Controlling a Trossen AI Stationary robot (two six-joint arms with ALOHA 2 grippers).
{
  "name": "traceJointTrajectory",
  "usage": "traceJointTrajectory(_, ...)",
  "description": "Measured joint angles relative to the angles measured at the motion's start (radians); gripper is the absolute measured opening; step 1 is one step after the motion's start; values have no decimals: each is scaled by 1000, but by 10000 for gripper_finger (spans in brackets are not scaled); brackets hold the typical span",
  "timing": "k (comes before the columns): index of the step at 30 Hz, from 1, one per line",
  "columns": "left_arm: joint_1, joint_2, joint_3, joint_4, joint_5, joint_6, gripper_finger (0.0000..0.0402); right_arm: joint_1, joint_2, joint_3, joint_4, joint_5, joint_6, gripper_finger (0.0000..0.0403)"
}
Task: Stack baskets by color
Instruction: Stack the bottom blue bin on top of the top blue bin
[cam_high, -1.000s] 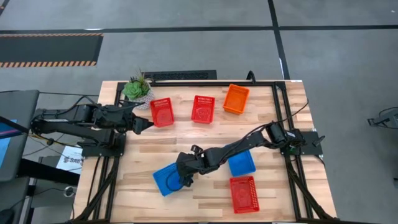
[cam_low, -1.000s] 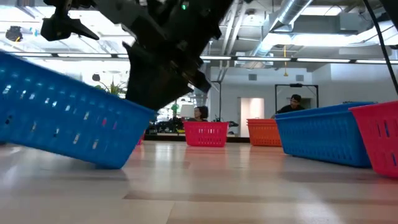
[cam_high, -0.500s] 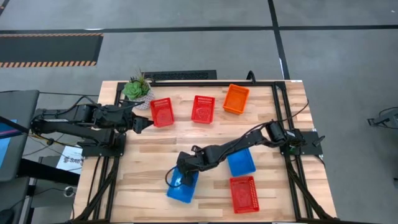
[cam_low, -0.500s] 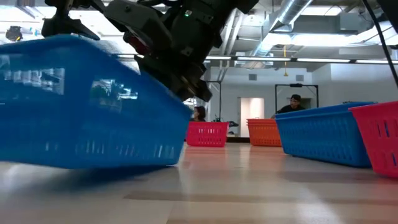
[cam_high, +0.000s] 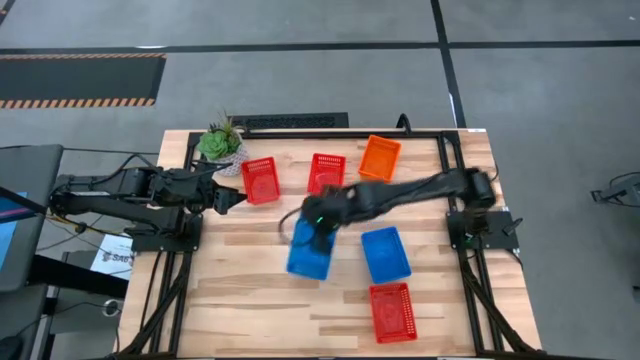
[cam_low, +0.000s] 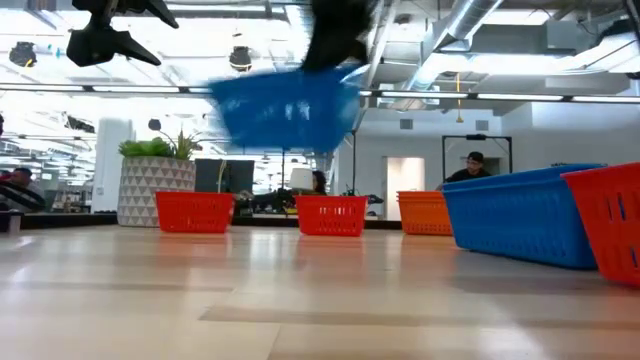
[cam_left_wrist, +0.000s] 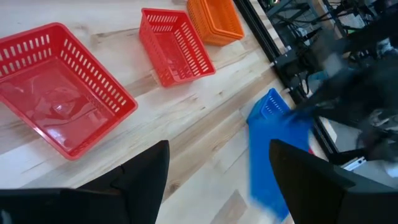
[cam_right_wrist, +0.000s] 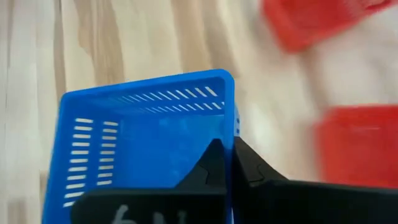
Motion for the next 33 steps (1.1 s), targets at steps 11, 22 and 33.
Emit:
traceJointTrajectory(11, 0, 0, 0, 0, 0, 2, 263, -39, -445, -217, -353, 33, -267, 3)
traceJointTrajectory(22, 0, 0, 0, -10, -17, -6, 263, 24, -641, -616, -121, -51, -245, 12)
traceJointTrajectory(33, 0, 0, 0, -14, -46, -43, 263, 44, -597, -725, 5, -127, -362, 24)
